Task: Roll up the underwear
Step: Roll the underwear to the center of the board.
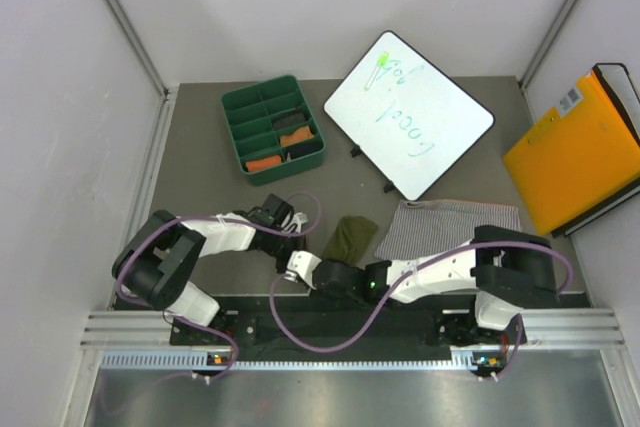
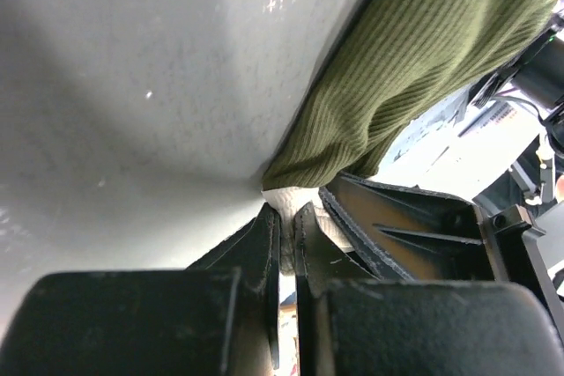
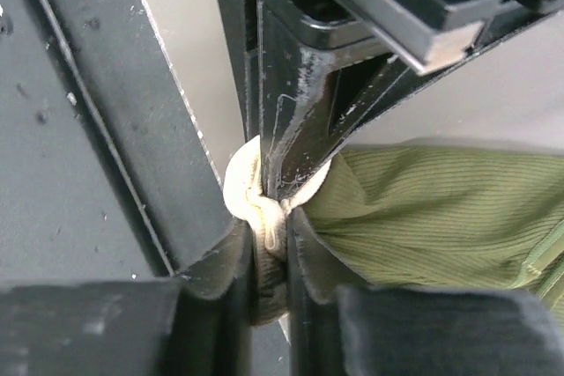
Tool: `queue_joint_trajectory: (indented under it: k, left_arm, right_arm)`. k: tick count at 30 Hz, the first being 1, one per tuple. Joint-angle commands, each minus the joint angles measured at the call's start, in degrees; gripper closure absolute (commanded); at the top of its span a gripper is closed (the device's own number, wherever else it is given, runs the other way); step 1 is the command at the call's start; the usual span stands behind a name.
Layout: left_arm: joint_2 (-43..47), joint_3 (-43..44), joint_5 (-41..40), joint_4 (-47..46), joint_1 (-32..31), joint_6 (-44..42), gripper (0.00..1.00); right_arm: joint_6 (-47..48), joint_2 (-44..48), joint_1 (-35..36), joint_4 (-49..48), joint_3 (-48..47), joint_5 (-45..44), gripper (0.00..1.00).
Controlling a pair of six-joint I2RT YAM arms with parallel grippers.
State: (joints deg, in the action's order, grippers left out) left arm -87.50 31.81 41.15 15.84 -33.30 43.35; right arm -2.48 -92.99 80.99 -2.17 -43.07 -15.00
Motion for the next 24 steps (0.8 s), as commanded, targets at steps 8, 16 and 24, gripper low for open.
queue_joint_trajectory:
  k: [8,16,24]
  left_arm:
    - [17.3,-3.0,-9.6,-2.4,3.4,1.6,0.49]
    - [25.4,-6.0,-16.5,-9.2,4.1,-3.1,0.48]
    - [29.5,-11.1,-16.3,-24.8,2.5,-5.1,0.48]
  right_arm:
    - [-4.5,6.3,-7.0,-4.1,3.1,13.7,1.00]
    - [-12.1,8.1,-20.7,-10.4,6.9,36.9,1.00]
    - [-20.4,4.4,-30.9,-13.2,6.9,50.2,1.00]
